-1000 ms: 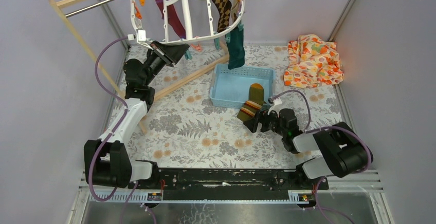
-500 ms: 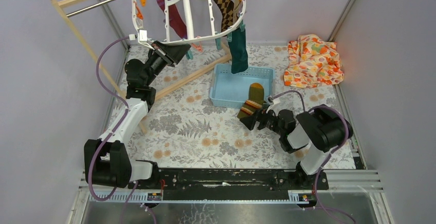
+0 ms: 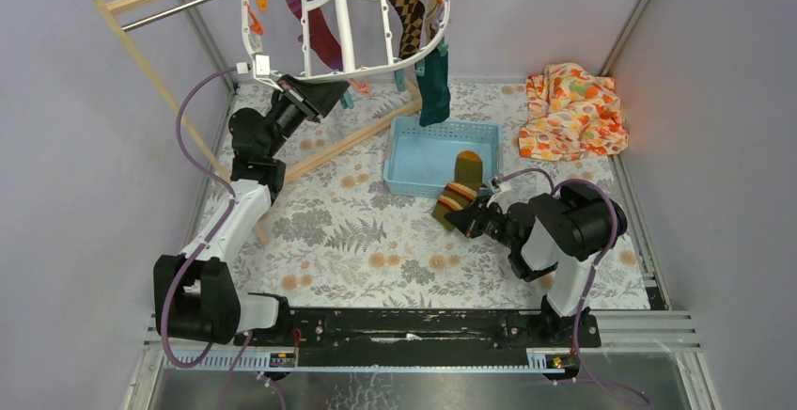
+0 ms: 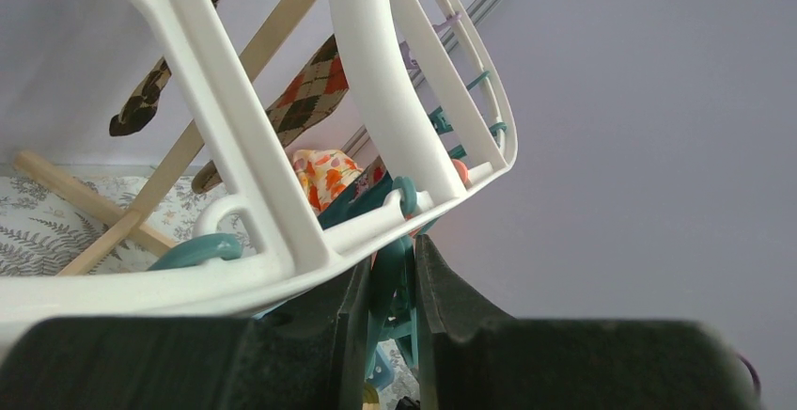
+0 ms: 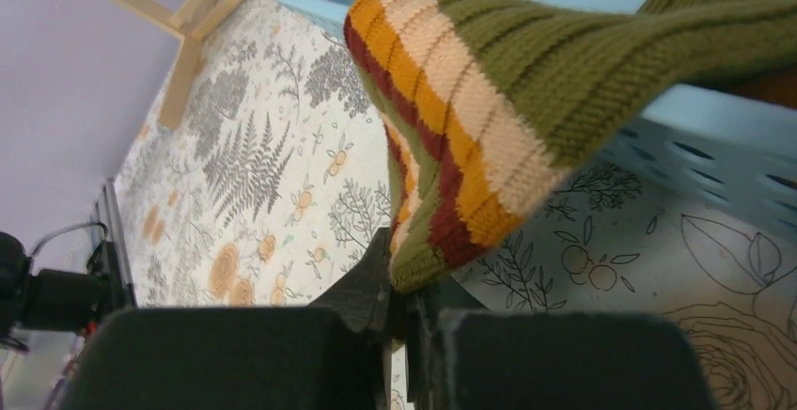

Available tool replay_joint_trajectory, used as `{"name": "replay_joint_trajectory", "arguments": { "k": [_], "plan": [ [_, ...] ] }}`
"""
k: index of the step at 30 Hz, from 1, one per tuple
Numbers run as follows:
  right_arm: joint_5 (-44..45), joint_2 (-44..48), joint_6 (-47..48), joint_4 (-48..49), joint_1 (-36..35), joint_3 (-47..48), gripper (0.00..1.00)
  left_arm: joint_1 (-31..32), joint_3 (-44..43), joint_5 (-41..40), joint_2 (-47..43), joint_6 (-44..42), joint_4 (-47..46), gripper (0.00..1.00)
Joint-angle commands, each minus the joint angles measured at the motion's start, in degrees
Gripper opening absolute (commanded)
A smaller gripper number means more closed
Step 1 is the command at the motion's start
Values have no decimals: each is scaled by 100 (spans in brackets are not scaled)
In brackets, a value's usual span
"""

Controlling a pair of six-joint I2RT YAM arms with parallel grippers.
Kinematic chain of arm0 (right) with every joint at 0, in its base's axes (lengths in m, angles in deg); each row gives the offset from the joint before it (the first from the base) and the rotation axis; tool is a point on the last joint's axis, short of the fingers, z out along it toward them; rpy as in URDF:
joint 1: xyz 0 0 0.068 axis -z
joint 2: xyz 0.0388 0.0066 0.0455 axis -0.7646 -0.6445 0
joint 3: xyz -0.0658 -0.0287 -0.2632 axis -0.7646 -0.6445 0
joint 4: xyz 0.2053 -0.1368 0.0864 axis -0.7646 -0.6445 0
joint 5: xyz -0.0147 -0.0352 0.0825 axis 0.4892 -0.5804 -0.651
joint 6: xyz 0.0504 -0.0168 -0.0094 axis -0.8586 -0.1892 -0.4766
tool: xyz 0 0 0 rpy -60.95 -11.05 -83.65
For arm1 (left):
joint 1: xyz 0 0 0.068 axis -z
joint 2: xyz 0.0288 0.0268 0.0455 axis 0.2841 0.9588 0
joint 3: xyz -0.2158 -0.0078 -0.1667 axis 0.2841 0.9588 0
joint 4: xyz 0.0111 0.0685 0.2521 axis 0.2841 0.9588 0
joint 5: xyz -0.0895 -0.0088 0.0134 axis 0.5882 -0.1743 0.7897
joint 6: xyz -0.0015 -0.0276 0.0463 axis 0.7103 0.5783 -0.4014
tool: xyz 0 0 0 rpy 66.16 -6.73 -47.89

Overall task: Clip the socks to the hanger
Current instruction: Pick up the sock from the bin.

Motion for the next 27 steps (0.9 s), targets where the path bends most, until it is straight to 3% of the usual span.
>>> {"name": "replay_joint_trajectory", "arguments": {
  "k": [1,6,11,13,18,23,27],
  "plan": [
    [-207,135,-103,832,21,23,0,157,97,372,63,-213,318,0],
    [-438,650,-330,792,16,-115,0,171,72,352,53,-284,397,0],
    [-753,2296,-694,180,13,-348,0,182,56,354,45,-278,400,0],
    [-829,3297,-619,-691,-27,-231,0,182,35,379,40,-213,378,0],
    [-762,5613,645,-4243,-546,974,0,209,-19,417,-52,-64,302,0],
    [-1287,5626,773,-4701,-731,1931,0,228,-99,458,-162,291,177,0],
    [-766,5263,1542,-5121,-1394,2686,0,235,-148,446,-338,692,46,0]
  ]
}}
